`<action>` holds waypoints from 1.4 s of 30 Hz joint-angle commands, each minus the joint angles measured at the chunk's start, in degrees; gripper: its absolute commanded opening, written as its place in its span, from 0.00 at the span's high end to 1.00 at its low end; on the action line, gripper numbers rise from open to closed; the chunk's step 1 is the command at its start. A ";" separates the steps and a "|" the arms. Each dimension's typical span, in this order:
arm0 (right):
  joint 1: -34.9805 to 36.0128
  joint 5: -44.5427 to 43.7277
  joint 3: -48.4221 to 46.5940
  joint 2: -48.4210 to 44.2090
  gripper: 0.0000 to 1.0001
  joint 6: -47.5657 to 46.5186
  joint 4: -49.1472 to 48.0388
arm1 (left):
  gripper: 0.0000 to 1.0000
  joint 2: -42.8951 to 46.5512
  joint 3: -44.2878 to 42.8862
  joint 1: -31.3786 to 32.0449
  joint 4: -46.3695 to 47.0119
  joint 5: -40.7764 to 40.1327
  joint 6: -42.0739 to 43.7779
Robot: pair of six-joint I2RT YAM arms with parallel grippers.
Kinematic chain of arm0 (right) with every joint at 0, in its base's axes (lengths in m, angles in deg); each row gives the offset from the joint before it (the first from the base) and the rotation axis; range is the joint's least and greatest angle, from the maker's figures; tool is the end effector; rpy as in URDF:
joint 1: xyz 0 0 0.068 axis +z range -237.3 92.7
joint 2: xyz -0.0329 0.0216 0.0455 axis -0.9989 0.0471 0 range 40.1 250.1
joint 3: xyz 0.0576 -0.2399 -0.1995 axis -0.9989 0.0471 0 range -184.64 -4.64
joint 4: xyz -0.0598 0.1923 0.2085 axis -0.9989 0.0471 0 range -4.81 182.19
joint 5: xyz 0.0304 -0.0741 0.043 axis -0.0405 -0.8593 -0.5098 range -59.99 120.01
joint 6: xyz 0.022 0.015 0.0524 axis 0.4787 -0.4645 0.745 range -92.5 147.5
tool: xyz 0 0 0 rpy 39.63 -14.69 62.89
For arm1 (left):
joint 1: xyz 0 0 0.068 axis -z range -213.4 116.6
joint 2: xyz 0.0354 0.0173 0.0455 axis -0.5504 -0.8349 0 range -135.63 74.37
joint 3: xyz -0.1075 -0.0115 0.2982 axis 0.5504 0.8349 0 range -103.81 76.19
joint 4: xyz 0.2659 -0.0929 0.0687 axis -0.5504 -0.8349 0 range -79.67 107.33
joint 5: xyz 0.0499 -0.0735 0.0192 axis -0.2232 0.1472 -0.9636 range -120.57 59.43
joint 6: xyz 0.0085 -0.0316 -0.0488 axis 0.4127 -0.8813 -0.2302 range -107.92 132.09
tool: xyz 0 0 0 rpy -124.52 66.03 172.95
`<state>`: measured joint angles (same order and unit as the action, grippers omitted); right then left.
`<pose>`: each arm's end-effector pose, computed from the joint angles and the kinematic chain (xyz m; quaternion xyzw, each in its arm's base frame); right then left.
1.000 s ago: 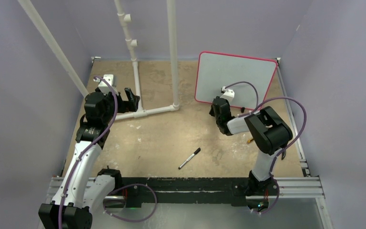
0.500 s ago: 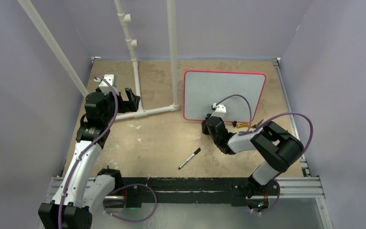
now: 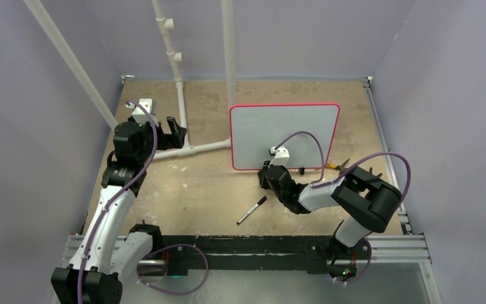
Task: Write a sentence on the whiteboard
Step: Move the whiteboard to the center of the board, then pick up the whiteboard marker from the corner of the board.
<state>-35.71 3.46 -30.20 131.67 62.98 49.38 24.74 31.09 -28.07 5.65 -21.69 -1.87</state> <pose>0.1964 0.2171 0.1398 -0.0049 0.8515 0.1899 0.4888 0.2085 -0.0260 0.3551 -0.0137 0.7986 -0.1613 0.5797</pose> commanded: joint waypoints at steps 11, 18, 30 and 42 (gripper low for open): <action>7.12 1.13 0.16 -3.30 0.71 0.99 3.49 | 0.01 -2.03 1.61 0.34 1.66 3.14 -2.32; 12.54 -4.24 1.28 -12.76 0.35 6.76 13.13 | 0.06 -0.62 5.65 5.20 -1.53 1.52 -8.15; 13.81 -11.41 2.97 -38.47 0.12 12.56 30.80 | 0.19 4.78 21.81 33.58 4.99 -8.13 -24.65; 11.95 -17.58 7.55 -52.90 0.09 7.21 29.65 | 0.28 -23.96 9.54 63.39 15.41 -28.05 -22.01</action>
<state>-22.94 -10.44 -24.19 81.40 71.79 78.51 7.28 46.48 32.25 12.58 -43.78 -24.73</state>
